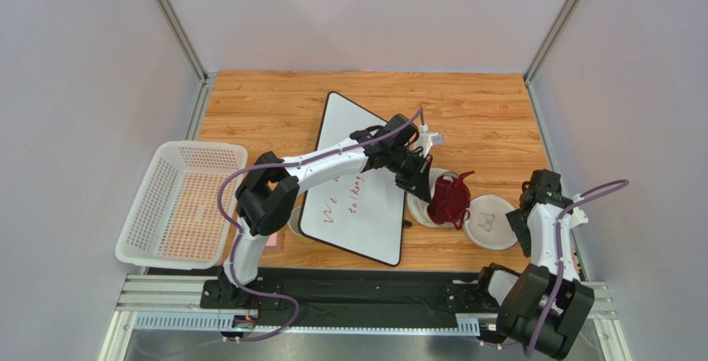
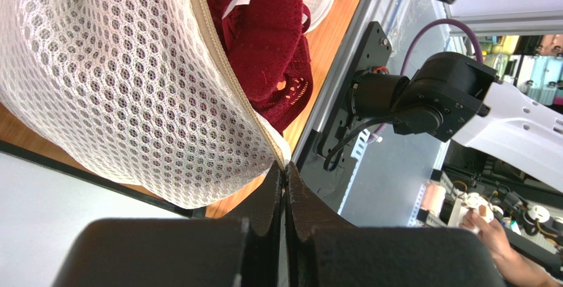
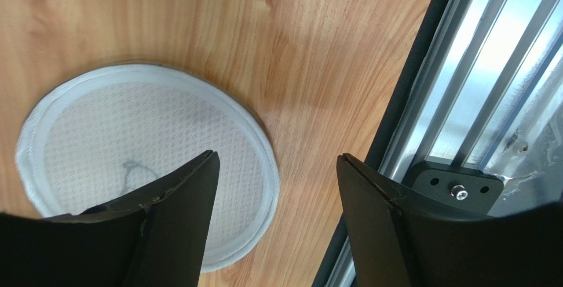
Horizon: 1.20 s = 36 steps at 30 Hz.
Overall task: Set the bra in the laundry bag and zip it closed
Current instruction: Adjust the bra in the laundry bag.
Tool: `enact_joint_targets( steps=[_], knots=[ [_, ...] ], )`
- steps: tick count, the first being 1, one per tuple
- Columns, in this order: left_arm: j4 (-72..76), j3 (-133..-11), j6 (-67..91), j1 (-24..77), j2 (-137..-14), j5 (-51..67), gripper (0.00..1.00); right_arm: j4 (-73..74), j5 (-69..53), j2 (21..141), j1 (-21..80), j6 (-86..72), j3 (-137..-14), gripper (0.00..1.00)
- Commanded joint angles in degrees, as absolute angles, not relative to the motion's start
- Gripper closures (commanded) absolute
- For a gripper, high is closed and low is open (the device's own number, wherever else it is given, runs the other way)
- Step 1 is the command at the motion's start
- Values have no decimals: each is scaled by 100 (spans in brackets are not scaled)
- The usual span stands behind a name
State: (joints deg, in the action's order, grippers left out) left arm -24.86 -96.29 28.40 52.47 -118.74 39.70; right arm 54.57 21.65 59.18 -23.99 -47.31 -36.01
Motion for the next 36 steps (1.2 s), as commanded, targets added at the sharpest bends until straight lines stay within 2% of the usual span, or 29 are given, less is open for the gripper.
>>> enact_joint_targets(
  steps=[1,4,12,15,18,19,22,25,29,36],
  knots=[
    [-2276,-9870,2830,5238,-11900,4175,100,4346,2074,6257,-2566,-4764,-3349,32],
    [-2285,-9861,2821,5238,-11927,4219,100,3869,2004,6451,-2558,-4606,-3226,39],
    [-2312,-9800,2769,5247,-11900,4175,100,3411,1891,7013,-2584,-4606,-3050,43],
    [-2355,-9852,2751,5247,-11935,4157,100,3200,1680,7022,-2584,-4421,-2997,50],
    [-2452,-9940,2725,5238,-11962,4140,100,3147,1565,7031,-2584,-4360,-2988,71],
    [-2496,-9967,2699,5238,-11971,4114,100,3173,1538,7014,-2593,-4342,-2980,83],
    [-2627,-10046,2654,5230,-11988,4061,100,3444,1450,6760,-2575,-4236,-3102,95],
    [-2733,-10090,2628,5212,-11997,4017,100,3874,1485,6198,-2531,-4183,-3348,100],
    [-2751,-10116,2689,5142,-12006,4017,100,4376,1582,5390,-2365,-4263,-3507,100],
    [-2926,-10467,2812,4922,-12111,4069,100,5439,1915,5080,-1899,-4254,-4227,100]
  ],
)
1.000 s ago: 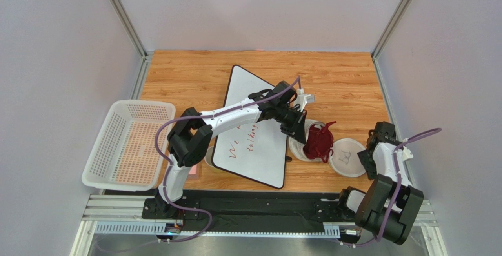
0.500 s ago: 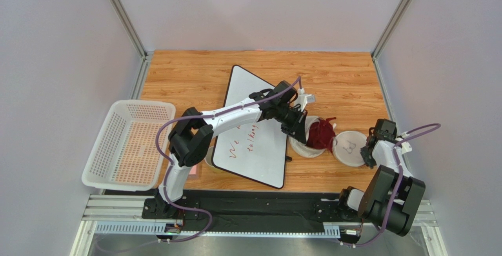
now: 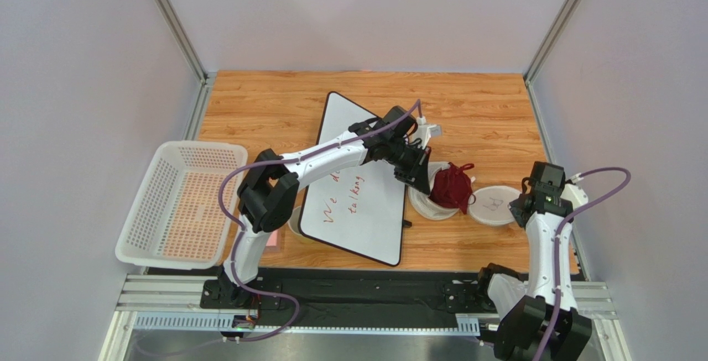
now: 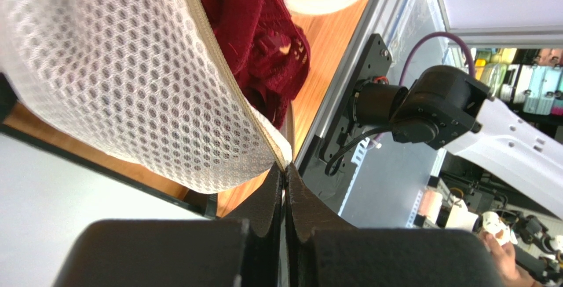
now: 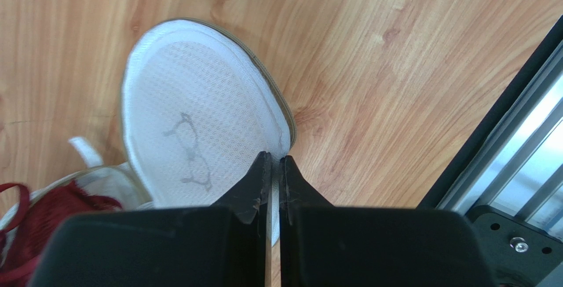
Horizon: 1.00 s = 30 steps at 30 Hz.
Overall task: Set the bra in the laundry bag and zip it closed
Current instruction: Adjust the bra in the laundry bag.
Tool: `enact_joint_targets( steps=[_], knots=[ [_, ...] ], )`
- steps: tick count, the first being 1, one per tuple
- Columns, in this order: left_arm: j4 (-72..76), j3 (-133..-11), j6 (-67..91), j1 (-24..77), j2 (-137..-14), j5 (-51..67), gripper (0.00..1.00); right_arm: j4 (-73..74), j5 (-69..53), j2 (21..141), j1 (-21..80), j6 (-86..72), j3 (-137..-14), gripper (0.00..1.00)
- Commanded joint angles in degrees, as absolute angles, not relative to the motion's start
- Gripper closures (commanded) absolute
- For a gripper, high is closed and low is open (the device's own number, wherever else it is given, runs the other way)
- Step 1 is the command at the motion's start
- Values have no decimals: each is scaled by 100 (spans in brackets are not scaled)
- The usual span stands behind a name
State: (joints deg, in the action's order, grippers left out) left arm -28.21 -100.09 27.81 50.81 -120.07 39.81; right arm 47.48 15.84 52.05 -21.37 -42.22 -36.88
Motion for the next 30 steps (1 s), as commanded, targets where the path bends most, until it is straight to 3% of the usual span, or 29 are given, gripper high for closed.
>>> enact_joint_targets(
  steps=[1,7,15,18,23,26,30],
  knots=[
    [-2996,-10563,2804,4861,-12216,4069,100,5493,1890,5019,-1838,-4263,-4280,100],
    [-3243,-11039,2795,4781,-12428,4017,99,6362,2618,4632,-600,-4421,-4991,100],
    [-3725,-11214,2479,4799,-12007,3088,75,6557,2725,4395,-26,-4342,-5142,100],
    [-4033,-11373,2224,4860,-11717,2412,71,6618,2698,4368,158,-4281,-5256,100],
    [-4262,-11741,2013,5176,-11400,1618,71,6653,2637,4359,185,-4157,-5414,100],
    [-4324,-11935,1934,5492,-11399,1126,76,6636,2584,4351,193,-4105,-5458,100],
    [-4166,-12120,1986,5809,-11601,1405,92,6618,2558,4351,193,-4052,-5484,100]
  ],
)
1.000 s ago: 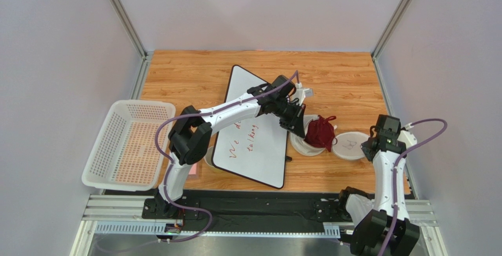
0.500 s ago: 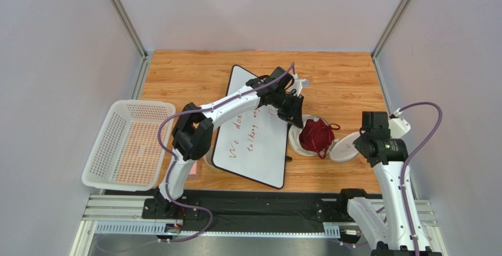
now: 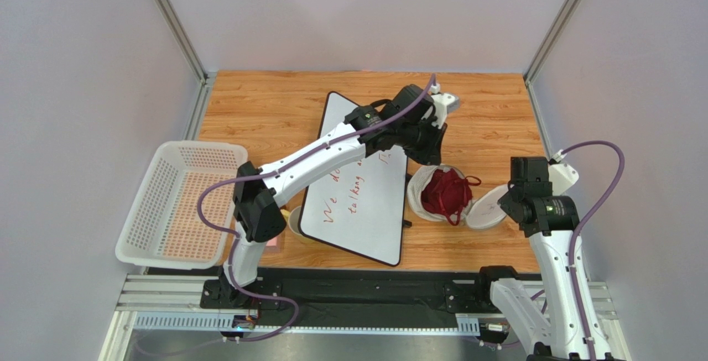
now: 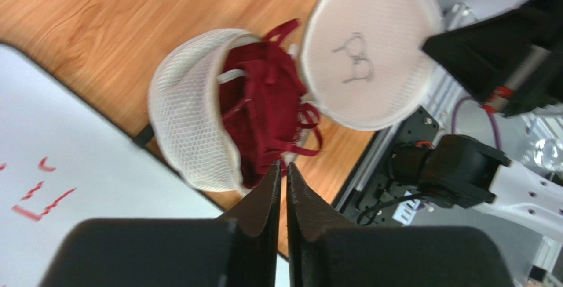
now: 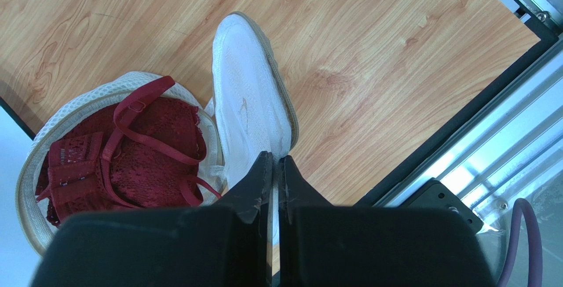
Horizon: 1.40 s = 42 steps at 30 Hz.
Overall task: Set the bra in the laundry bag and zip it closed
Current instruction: Adjust the bra in the laundry bag.
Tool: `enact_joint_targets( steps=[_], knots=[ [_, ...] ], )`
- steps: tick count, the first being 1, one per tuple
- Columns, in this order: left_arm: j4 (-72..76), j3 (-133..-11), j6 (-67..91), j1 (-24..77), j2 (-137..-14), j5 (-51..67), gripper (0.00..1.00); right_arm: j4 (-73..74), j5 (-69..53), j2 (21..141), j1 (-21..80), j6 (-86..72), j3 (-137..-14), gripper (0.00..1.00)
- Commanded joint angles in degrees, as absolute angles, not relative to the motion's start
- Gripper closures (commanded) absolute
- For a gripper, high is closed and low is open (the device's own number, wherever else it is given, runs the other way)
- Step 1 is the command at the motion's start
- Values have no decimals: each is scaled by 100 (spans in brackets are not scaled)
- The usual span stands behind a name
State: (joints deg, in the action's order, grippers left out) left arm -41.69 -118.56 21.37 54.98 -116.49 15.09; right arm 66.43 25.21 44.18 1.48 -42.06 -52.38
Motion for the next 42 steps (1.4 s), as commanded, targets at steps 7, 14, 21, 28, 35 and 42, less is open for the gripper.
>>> enact_joint_targets(
  steps=[7,14,21,28,35,42],
  knots=[
    [-3701,-12349,2452,5968,-12524,2619,99,6671,2558,4281,193,-3964,-5634,100],
    [-3437,-12287,2373,6056,-12919,2444,100,6741,2461,4219,193,-3946,-5739,100],
    [-3217,-12050,2233,6056,-13236,2031,100,6943,2294,4105,193,-3938,-5924,100],
    [-3234,-12023,2189,6047,-13517,1793,100,7365,2101,3885,193,-3981,-6275,100],
    [-3243,-11909,2162,6038,-13623,1670,100,7523,2004,3850,202,-3876,-6758,100],
    [-3234,-11900,2189,5985,-13728,1688,100,7514,1802,3999,193,-3420,-7611,100]
  ],
)
